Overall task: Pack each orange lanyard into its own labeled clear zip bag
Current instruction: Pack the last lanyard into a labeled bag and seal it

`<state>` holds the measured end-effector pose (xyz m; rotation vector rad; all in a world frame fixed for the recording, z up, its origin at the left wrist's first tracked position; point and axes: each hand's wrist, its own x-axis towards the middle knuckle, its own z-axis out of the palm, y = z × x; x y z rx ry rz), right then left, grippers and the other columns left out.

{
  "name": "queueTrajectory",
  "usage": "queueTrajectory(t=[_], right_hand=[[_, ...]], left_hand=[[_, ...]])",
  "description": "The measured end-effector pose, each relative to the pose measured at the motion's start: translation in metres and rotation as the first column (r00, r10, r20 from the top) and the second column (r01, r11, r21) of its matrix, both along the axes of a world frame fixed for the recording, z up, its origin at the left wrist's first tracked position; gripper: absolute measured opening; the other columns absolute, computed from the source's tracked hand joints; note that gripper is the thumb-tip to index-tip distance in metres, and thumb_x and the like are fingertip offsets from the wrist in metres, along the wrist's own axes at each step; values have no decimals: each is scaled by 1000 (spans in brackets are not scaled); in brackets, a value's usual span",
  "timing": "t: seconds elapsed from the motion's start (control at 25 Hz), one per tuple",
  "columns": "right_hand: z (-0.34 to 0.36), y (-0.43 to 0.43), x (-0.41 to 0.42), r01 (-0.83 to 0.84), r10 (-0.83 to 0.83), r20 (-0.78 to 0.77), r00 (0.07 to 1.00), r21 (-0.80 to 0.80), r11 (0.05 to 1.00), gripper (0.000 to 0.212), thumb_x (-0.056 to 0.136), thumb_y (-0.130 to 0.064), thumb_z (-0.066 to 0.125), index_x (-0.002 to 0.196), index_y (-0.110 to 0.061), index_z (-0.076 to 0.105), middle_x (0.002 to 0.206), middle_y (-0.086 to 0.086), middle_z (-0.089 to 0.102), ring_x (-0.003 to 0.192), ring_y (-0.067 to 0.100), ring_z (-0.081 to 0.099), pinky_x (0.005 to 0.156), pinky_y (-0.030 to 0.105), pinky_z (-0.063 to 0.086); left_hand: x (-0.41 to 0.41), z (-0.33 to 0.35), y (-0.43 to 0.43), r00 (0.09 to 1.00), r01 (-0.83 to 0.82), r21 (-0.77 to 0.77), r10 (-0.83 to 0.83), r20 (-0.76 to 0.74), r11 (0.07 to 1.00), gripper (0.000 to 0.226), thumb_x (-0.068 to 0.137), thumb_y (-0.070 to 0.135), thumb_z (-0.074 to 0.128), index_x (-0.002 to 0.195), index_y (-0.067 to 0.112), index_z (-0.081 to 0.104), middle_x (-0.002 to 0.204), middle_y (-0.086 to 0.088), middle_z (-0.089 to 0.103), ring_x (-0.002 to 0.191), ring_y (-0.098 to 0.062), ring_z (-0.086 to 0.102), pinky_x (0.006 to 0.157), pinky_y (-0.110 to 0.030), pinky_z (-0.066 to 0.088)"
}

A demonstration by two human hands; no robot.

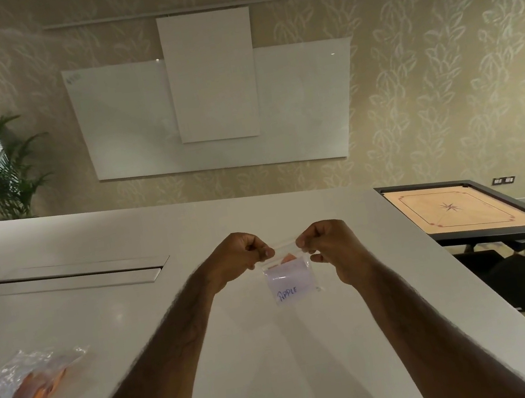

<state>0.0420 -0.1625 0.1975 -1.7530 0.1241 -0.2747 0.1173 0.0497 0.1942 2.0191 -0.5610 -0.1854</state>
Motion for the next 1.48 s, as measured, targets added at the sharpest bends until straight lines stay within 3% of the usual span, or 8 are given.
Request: queueTrajectory(t=[0.32,0.48,0.6,0.72,0.88,1.0,1.24,1.48], right_hand=[[-7,-8,-5,-2,2,-8,1000,79,997,24,82,8,64,70,-11,73,69,-2,70,70,13,61,80,43,60],[-11,-10,-6,2,-2,4,1000,152,988,18,86,8,63,77,-5,72,69,-2,68,71,14,62,71,38,63],[-13,-13,-7,19,-28,38,999,230,973,10,87,6,65,84,0,73,73,3,67,66,13,61,64,31,59],[-16,-12,-8,14,-34,63,997,288,958,8,88,1,65,92,3,71,79,9,69,68,17,65,64,30,57],[-26,-4,-13,-101,99,20,995,314,944,19,90,-13,71,104,-1,68,94,10,76,80,25,73,70,36,61],[-36,11,-16,-204,222,-49,974,246,948,28,88,-24,76,107,-5,67,99,9,77,81,26,74,76,41,61],[-58,82,-16,-221,246,-83,966,234,947,11,89,-9,72,93,-3,65,96,17,75,79,31,73,73,46,63],[-71,199,-20,-248,286,-106,952,279,928,6,90,-7,67,93,-4,62,101,8,78,76,28,70,73,43,60]], left_hand=[[0,-12,2,999,0,6,1,-47,1000,21,90,32,75,93,12,70,91,2,72,84,-17,64,89,-36,53],[-2,-20,-1,997,-6,-140,-6,-82,990,8,96,15,64,92,9,69,96,-5,74,95,-20,66,99,-38,54],[-9,-29,-10,979,-45,-377,-35,-203,925,8,99,7,55,97,7,63,104,-9,77,95,-24,72,93,-36,58],[-16,-31,-21,967,-149,-461,32,-251,875,7,101,11,55,101,6,60,104,-11,77,94,-31,75,83,-40,61],[-23,-26,-22,953,-291,-435,218,-210,852,10,101,16,55,101,8,61,96,-5,79,89,-27,76,71,-35,61],[-30,-29,-6,922,-385,-397,334,-194,833,11,100,15,56,102,7,63,94,-4,78,86,-25,76,64,-31,59],[-56,-41,54,863,-504,-372,473,-178,779,12,99,17,60,102,7,65,92,-4,77,81,-22,75,60,-29,60],[-70,-54,168,841,-538,-379,510,-180,753,10,97,15,62,100,8,69,90,-6,74,75,-22,70,66,-36,61]])
